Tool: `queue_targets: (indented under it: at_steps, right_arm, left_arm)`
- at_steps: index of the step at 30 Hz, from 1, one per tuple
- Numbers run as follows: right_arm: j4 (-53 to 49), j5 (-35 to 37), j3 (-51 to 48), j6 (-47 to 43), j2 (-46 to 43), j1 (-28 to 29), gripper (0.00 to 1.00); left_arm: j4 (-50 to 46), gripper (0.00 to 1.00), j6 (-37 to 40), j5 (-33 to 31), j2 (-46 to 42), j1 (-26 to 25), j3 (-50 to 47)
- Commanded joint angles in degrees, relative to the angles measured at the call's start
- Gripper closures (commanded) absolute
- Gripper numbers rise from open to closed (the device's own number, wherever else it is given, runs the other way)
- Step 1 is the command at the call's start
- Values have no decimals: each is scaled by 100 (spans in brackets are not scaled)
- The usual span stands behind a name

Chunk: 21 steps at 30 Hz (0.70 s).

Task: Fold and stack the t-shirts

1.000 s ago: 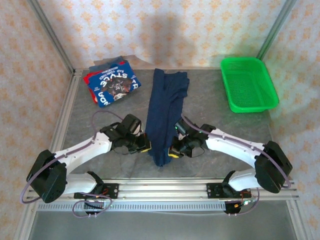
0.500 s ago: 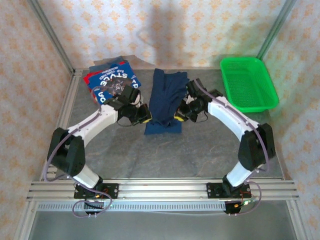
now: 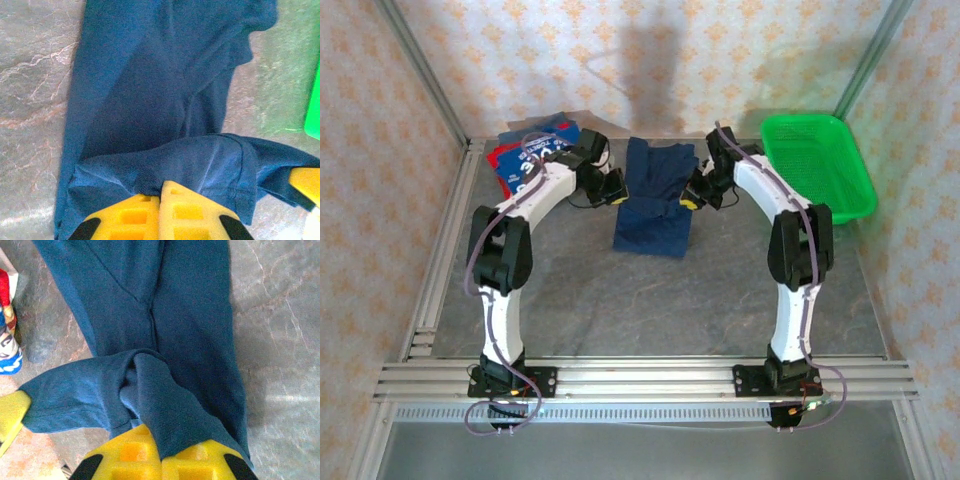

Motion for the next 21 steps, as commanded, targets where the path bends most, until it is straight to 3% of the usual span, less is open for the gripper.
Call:
queue_targets:
  at_steps: [1,11,14,18,21]
  right_arm:
    - [-243,-80,499,-176,408,-60,100]
    - [-299,-183,1689,-86,1713,-169,99]
    - [-172,-285,1959,91,2041,-217,91]
    - [6,-254,2378,305,2267,-316,66]
    - [268,-125,2411,487,2023,-434,53]
  left_arm:
    - [-472,100,267,-27,399,86,497]
    - [-705,100,267,57,1569,281,1795]
    - [-832,100,176,27,1904,306,2236]
    - [-782,98,-82,62,2122,376,2606]
    - [-654,64,-410,216,2168,424,2905]
